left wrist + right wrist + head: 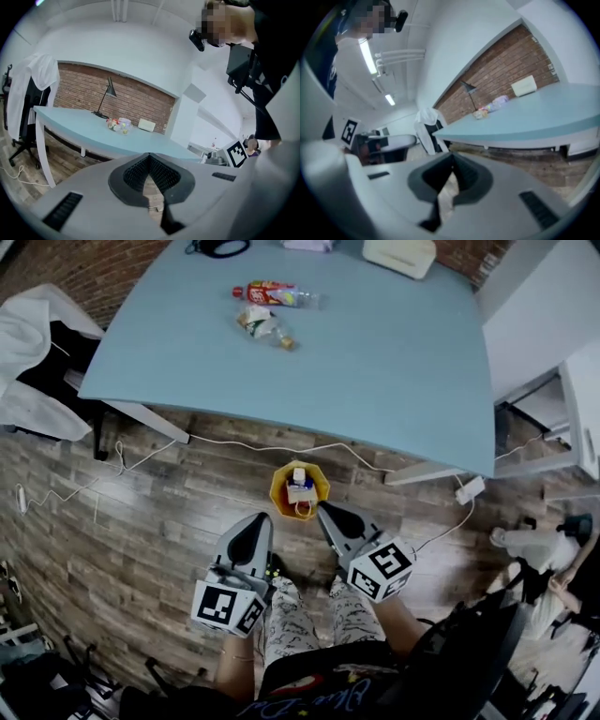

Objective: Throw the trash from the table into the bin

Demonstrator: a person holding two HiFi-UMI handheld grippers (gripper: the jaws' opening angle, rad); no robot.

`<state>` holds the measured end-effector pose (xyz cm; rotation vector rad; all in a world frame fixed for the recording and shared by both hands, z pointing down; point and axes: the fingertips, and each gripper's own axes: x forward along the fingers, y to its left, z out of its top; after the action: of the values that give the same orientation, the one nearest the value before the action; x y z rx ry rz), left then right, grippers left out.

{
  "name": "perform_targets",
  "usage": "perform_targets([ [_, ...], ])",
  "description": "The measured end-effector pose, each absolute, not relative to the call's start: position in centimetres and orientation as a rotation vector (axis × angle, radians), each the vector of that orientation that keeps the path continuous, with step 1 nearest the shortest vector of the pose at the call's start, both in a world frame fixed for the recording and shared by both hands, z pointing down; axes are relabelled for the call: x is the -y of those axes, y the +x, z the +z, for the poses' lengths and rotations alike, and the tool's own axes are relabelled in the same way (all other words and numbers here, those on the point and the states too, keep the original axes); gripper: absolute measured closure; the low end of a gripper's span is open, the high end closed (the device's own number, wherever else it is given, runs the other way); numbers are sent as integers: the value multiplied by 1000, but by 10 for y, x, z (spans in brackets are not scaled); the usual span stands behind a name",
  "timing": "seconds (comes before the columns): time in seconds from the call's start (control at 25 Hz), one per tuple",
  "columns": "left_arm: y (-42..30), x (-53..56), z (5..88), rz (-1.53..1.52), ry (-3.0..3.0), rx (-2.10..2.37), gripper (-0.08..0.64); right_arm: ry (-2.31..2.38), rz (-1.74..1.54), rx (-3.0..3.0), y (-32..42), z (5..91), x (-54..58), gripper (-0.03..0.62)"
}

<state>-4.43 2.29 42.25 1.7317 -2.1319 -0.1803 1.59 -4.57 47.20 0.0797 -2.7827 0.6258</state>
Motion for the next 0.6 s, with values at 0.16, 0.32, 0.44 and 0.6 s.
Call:
perform_targets([
  [0.16,-41,-17,386,-147,1811,2134,552,77,613,2812,19,432,42,584],
  [0.32,-45,-17,365,-132,1817,2152,552,37,571,2826,11,408,42,584],
  [0.44,-46,-23,355,-166,1794,2157,552,4,550,2836,4,393,41,584],
  [0.6,-46,-24,336,-114,1847,2179,552,-21,517,2870,-5,369,43,584],
])
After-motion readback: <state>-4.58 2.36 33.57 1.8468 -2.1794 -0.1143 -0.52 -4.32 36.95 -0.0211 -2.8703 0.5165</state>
